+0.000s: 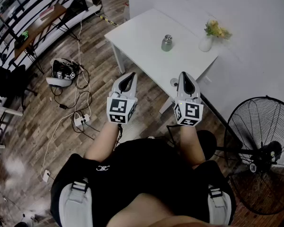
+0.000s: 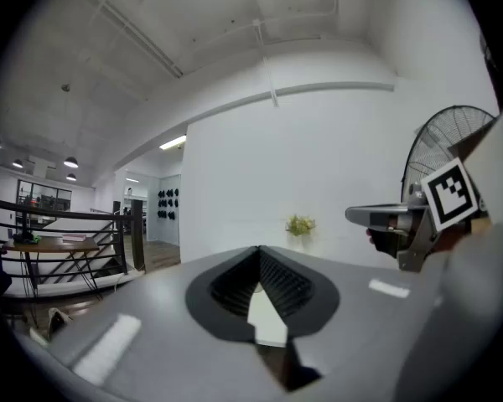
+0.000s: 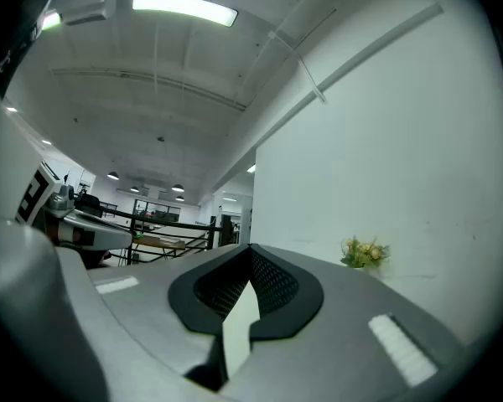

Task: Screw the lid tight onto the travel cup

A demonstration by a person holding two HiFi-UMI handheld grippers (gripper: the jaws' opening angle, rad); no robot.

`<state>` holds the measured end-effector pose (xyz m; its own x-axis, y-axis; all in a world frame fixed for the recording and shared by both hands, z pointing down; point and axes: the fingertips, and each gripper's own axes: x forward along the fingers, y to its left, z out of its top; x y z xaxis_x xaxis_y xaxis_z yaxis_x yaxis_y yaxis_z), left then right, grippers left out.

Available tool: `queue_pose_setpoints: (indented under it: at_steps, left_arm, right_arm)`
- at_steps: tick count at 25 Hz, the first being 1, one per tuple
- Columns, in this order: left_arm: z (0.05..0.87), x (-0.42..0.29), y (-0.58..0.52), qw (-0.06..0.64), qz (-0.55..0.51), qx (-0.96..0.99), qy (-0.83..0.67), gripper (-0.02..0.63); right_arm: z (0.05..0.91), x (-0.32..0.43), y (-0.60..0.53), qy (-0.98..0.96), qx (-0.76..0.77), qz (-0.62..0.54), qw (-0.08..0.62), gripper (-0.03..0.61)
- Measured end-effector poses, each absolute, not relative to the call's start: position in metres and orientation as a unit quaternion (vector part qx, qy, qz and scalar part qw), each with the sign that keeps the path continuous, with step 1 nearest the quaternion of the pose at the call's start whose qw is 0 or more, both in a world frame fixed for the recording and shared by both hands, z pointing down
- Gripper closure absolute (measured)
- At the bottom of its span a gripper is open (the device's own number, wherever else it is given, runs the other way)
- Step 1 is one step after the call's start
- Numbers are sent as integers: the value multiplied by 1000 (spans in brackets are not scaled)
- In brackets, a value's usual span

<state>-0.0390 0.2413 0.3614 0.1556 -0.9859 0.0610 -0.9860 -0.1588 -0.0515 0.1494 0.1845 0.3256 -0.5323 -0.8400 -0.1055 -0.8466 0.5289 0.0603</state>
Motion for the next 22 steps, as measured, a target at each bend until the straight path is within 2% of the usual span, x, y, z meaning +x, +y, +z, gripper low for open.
queue_pose_setpoints:
  at_steps: [22]
  left_arm:
    - [355,-17,237,-18,19,744,-667,560]
  right_arm:
    - [325,168,172,882,-465,59,49,576]
